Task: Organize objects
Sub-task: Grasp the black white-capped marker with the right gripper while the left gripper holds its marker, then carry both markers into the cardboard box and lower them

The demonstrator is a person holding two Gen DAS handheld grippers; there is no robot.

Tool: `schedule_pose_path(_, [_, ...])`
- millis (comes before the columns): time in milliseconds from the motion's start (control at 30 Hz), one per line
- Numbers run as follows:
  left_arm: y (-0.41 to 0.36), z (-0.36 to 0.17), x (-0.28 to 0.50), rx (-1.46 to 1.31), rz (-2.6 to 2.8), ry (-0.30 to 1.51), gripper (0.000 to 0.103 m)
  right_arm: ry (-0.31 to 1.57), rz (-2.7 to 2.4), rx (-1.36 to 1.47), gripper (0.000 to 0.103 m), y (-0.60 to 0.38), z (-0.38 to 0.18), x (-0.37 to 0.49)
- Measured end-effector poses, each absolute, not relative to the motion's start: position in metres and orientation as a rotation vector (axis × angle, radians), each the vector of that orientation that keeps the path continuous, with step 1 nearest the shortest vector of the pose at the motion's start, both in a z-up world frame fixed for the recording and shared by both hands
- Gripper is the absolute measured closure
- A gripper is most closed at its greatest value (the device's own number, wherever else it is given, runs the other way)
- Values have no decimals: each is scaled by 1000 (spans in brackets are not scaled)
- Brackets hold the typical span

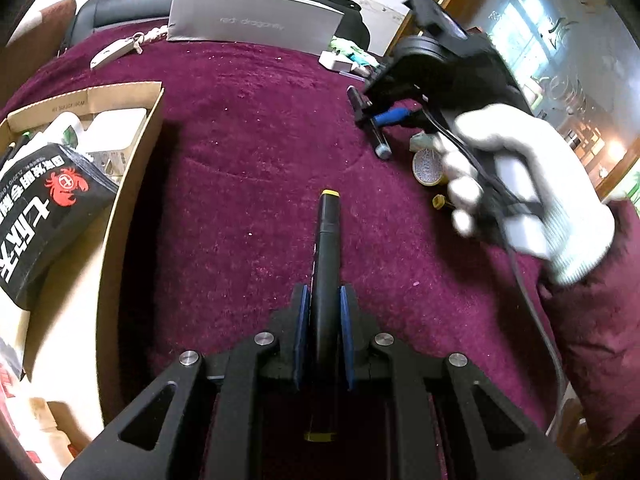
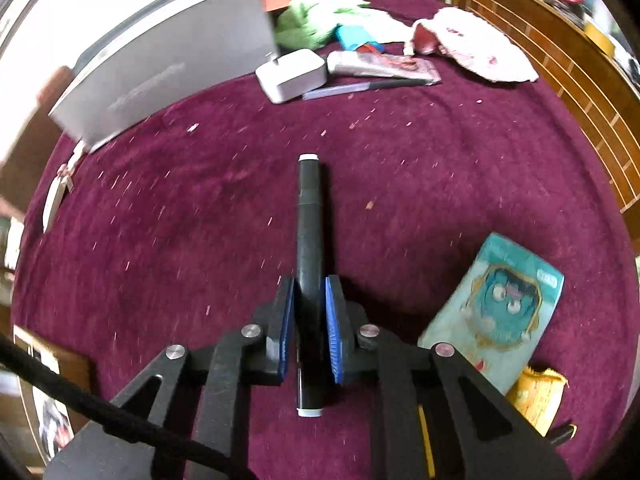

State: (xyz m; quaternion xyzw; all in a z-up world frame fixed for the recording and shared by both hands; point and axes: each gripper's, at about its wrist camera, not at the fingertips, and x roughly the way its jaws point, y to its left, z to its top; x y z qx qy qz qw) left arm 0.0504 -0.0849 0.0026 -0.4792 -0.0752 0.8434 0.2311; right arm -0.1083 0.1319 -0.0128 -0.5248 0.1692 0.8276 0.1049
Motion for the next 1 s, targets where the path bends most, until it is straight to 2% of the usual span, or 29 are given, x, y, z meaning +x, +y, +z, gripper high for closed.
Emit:
schedule_pose_path(233, [-85, 3, 48, -1347, 2323, -228, 89, 454, 2535, -1691, 91, 114, -10, -39])
schedule_pose_path(333, [-79, 5, 49, -1344, 2338, -197, 82, 488, 2564, -1733, 91, 110, -13, 4])
schedule_pose_path(467, [-61, 5, 53, -1293, 2378, -82, 62, 536, 2603, -1741, 90, 106, -13, 57])
schedule_pose_path(567, [-40, 3, 61, -1247, 2426, 110, 59, 498, 2625, -1709, 91, 101, -12, 77])
schedule_pose_path(600, [-40, 4, 61, -1247, 2423, 116, 66, 482, 2630, -1701, 90, 100, -12, 80])
schedule_pose_path(667, [-45, 4, 63, -1257, 2391, 93, 92, 459, 2636, -1687, 89, 99, -11, 83])
schedule_pose_path(767, [-58, 6, 65, -1281, 2361, 13, 92, 441, 2643, -1678, 83, 95, -10, 78])
schedule_pose_path(1000, [-81, 17, 82, -1261, 2366, -95, 92, 265, 2657, -1587, 83, 79, -15, 63])
